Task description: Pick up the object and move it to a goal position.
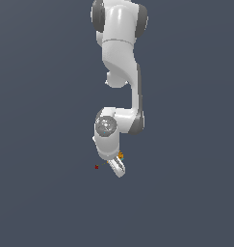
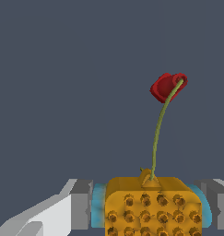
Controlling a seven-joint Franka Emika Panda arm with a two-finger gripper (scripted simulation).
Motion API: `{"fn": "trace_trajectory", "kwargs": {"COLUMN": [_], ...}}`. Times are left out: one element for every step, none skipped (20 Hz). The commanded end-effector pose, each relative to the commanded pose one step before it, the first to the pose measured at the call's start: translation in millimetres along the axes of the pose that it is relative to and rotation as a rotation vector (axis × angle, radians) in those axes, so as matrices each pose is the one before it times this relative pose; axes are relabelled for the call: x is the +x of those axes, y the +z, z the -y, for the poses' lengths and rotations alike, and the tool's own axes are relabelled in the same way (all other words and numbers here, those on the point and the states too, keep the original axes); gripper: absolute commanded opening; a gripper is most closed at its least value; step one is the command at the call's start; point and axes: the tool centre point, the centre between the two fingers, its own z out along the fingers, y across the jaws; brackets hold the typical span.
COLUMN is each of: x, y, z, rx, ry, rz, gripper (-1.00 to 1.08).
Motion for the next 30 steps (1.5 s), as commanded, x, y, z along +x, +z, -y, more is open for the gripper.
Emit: {"fn": "trace_trajectory", "kwargs": {"x": [0.41, 0.00, -0.39, 0.04, 0.76, 1.01, 1.35, 1.79, 2.16, 2.61, 3.00, 3.44, 3.91, 4.36, 4.85, 5.35, 5.87, 6.35, 6.80, 7.23, 7.55, 7.74, 7.82, 7.88, 7.90, 7.88, 7.86, 7.83, 7.77, 7.71], "y": [-0.08, 0.00, 0.08, -0.23, -1.34, -1.97, -2.70, -3.54, -4.31, -5.17, -5.99, -6.86, -7.78, -8.70, -9.67, -10.68, -11.71, -12.68, -13.59, -14.43, -15.08, -15.44, -15.60, -15.69, -15.72, -15.69, -15.62, -15.54, -15.41, -15.28], "z": [-0.01, 0.00, 0.03, 0.09, -0.24, -0.19, -0.21, -0.32, -0.35, -0.46, -0.51, -0.58, -0.68, -0.75, -0.84, -0.91, -1.01, -1.08, -1.16, -1.23, -1.27, -1.30, -1.29, -1.28, -1.26, -1.24, -1.20, -1.17, -1.12, -1.09], "rx": [0.00038, 0.00000, -0.00045, 0.00000, 0.00070, 0.00087, 0.00115, 0.00153, 0.00184, 0.00223, 0.00256, 0.00293, 0.00333, 0.00371, 0.00412, 0.00454, 0.00497, 0.00537, 0.00574, 0.00607, 0.00632, 0.00646, 0.00650, 0.00652, 0.00651, 0.00648, 0.00644, 0.00639, 0.00633, 0.00627], "ry": [0.00036, 0.00000, -0.00044, 0.00000, 0.00122, 0.00156, 0.00206, 0.00275, 0.00330, 0.00401, 0.00460, 0.00528, 0.00600, 0.00669, 0.00744, 0.00819, 0.00898, 0.00970, 0.01038, 0.01101, 0.01148, 0.01174, 0.01183, 0.01189, 0.01189, 0.01183, 0.01176, 0.01168, 0.01155, 0.01143], "rz": [-0.00057, 0.00000, 0.00030, 0.00000, -0.00063, -0.00080, -0.00105, -0.00141, -0.00170, -0.00206, -0.00237, -0.00273, -0.00311, -0.00347, -0.00387, -0.00427, -0.00469, -0.00509, -0.00548, -0.00584, -0.00613, -0.00630, -0.00640, -0.00647, -0.00651, -0.00652, -0.00652, -0.00652, -0.00649, -0.00646], "gripper": [-1.00, -1.00, -1.00, -1.00, -1.00, -1.00, -1.00, -1.00, -1.00, -1.00, -1.00, -1.00, -1.00, -1.00, -1.00, -1.00, -1.00, -1.00, -1.00, -1.00, -1.00, -1.00, -1.00, -1.00, -1.00, -1.00, -1.00, -1.00, -1.00, -1.00]}}
